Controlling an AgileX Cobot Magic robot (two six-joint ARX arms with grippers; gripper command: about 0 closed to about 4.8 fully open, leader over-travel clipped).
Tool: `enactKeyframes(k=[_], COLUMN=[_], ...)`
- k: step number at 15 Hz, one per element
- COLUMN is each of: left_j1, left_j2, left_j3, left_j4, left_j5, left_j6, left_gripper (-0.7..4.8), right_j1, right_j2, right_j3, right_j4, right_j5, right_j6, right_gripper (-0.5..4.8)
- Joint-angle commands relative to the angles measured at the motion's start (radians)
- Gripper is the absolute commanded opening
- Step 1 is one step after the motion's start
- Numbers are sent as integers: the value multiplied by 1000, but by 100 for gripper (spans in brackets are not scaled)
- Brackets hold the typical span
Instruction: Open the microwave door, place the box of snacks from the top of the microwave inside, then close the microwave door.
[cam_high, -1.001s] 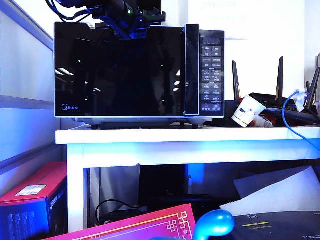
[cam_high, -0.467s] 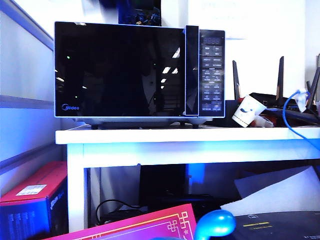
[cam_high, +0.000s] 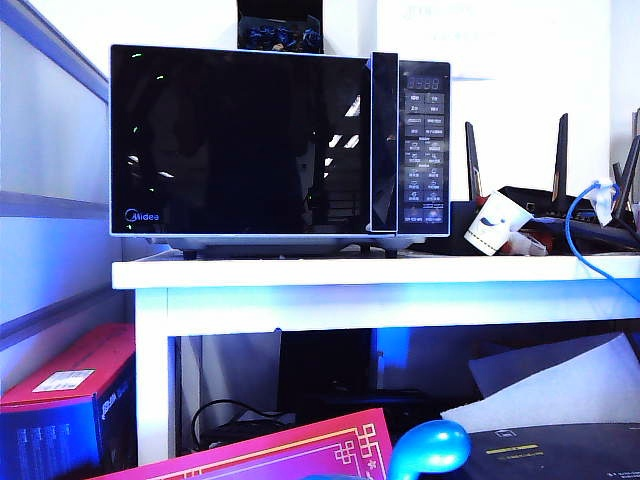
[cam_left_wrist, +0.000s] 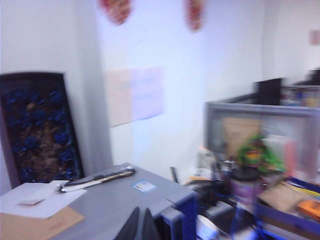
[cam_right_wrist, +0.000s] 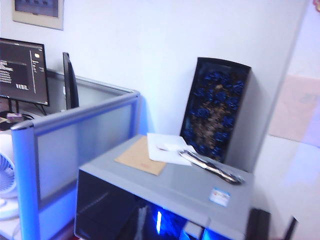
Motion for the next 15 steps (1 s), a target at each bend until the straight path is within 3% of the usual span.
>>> enactKeyframes(k=[1, 4, 6, 8, 11, 15], left_j1=[2, 2, 3, 3, 3, 4], left_j2=[-233, -466, -632, -831, -975, -978], left_j3=[-1, -61, -206, -463, -802, -1132], left_j4=[-334, -565, -611, -537, -352, -50], left_j5=[8, -34, -32, -30, -29, -31], left_j6=[43, 43, 38, -40, -61, -90], left_gripper=[-5, -5, -5, -5, -5, -5], right_j1=[2, 2, 2, 2, 1, 1], right_j2=[-44, -111, -222, -431, -667, -908], right_j3=[-21, -177, -433, -866, -1305, -1680], right_j4=[-71, -68, 82, 351, 606, 699], right_j5=[-3, -76, -89, -159, -147, 1], right_j6=[17, 17, 18, 21, 42, 88], right_gripper=[-3, -3, -3, -3, -3, -3])
